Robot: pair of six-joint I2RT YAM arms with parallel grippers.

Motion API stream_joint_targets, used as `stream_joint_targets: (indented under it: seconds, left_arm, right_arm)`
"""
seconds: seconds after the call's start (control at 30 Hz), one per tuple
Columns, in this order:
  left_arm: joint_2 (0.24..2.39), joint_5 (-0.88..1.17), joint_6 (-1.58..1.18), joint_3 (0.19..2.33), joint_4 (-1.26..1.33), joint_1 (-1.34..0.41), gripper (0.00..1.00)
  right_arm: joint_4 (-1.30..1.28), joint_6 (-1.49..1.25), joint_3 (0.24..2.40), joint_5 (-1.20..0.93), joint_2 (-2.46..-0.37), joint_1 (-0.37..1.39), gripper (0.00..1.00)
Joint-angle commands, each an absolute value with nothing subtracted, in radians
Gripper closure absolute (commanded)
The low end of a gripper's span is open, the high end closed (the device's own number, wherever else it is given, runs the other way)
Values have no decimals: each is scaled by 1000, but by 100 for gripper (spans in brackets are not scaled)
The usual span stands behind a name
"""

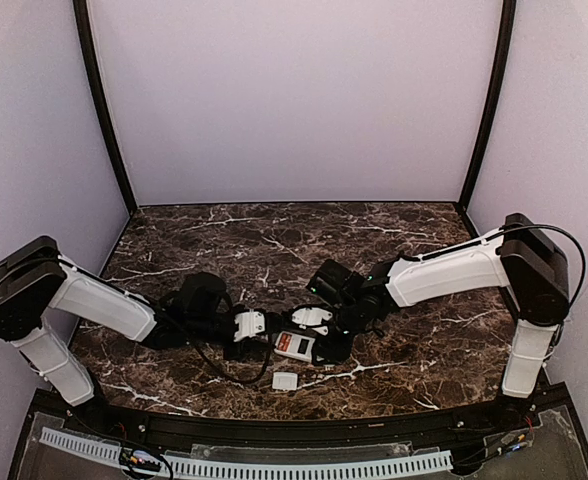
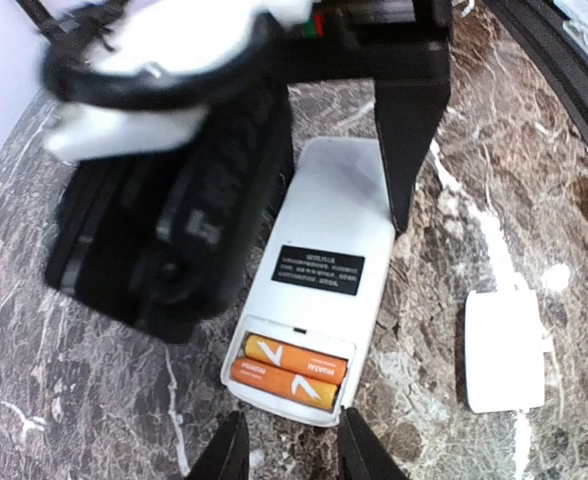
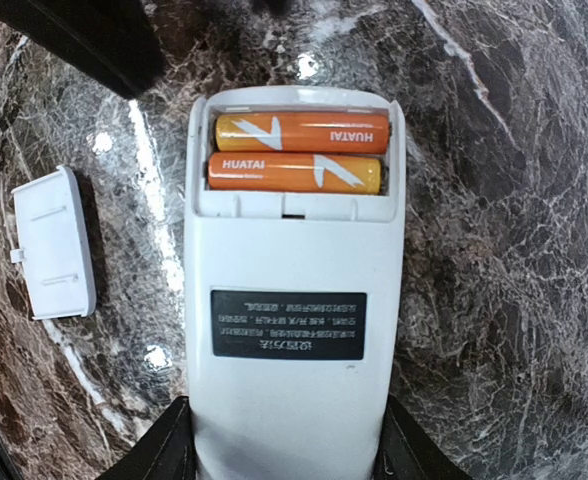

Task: Load the batteries into the remote control
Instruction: Load the battery into the battery compartment, then press the battery in the battery compartment.

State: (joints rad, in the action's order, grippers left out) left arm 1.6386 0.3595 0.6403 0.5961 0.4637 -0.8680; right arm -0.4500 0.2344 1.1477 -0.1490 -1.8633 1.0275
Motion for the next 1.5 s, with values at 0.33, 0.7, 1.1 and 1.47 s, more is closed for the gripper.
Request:
stream_joint_targets:
  seconds: [0.33, 0.7, 1.1, 1.47]
  left_arm:
    - [1283, 106, 202, 450, 643, -859, 30]
    - [1212, 18, -61, 475, 373, -859, 17]
    - [1528, 108, -203, 726, 161, -860, 47]
    - [1665, 222, -282, 813, 172, -891, 85]
  right_arm:
    - [-423, 182, 1157, -117, -1819, 1032, 52]
    - [-368, 162, 1126, -117, -1768, 1030, 20]
    - [-290, 138, 976, -160, -1663, 1001, 23]
    - [-109, 118, 852, -241, -1646, 977, 30]
